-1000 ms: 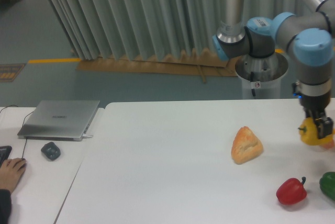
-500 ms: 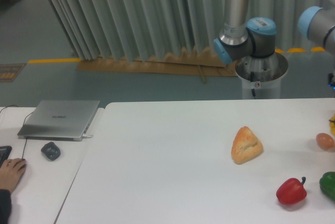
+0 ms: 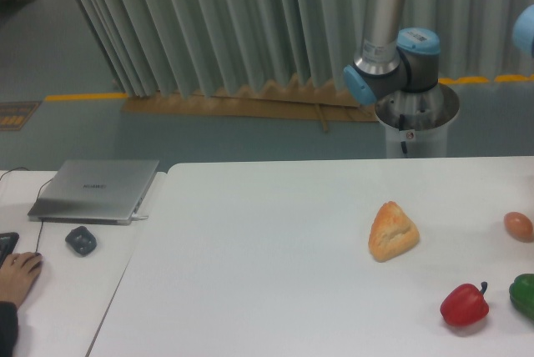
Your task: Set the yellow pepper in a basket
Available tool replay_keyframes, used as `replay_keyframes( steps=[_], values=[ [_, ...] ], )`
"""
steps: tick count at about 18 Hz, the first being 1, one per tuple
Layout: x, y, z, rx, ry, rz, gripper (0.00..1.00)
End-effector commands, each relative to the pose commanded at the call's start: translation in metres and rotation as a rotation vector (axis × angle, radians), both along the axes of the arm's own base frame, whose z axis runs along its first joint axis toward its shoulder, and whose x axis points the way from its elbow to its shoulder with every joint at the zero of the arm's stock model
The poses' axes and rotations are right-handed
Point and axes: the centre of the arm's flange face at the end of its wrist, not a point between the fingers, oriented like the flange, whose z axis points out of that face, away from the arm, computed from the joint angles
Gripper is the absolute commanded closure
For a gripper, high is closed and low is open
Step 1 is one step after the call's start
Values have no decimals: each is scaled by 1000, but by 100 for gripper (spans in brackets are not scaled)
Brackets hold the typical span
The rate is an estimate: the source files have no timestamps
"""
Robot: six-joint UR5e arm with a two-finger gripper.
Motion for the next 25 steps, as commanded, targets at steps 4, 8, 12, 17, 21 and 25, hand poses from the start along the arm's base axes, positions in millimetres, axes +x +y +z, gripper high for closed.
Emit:
replay_keyframes(
  steps=[4,8,12,17,21,25],
  values=[
    [-18,-11,-13,0,9,-10,45],
    [-42,-26,-36,2,19,-6,45],
    [-48,-27,-45,7,42,-10,32],
    [-46,-24,-44,13,47,23,0],
    [-46,-24,-40,15,55,23,0],
    [-33,-3,-25,55,72,61,0]
  ],
)
